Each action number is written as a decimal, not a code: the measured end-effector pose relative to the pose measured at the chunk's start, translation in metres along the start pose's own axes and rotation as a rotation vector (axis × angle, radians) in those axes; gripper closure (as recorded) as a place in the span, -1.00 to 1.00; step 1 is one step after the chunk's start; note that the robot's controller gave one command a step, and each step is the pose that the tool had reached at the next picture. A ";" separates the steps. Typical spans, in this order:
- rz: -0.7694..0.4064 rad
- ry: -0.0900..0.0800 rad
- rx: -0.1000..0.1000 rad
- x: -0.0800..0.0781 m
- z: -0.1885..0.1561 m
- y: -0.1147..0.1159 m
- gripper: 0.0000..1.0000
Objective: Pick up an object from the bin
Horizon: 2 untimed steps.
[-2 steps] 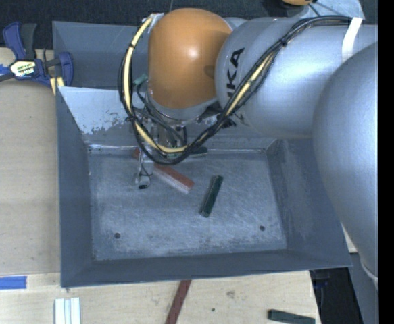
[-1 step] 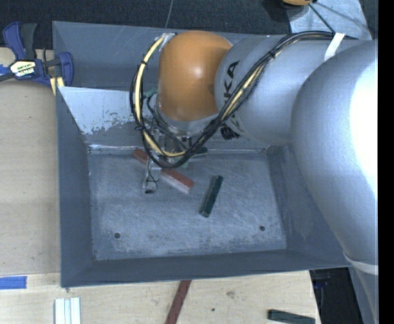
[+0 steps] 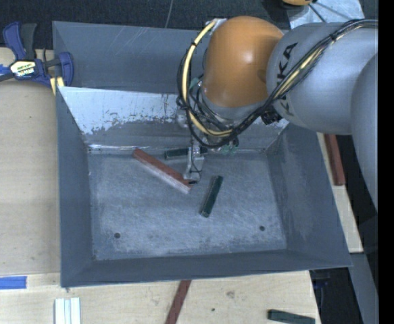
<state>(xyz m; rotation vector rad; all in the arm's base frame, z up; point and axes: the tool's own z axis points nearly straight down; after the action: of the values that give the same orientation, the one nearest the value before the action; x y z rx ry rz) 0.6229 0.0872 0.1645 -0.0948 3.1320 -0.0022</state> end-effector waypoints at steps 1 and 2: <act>0.060 0.009 -0.002 0.000 0.040 0.029 -1.00; 0.086 0.011 -0.002 -0.004 0.096 0.017 -1.00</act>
Offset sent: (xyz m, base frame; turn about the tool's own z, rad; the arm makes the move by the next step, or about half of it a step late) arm 0.0040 0.0173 -0.0945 0.0882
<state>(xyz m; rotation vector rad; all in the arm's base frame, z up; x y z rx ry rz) 0.6268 0.1045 0.0680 0.0407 3.1445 0.0013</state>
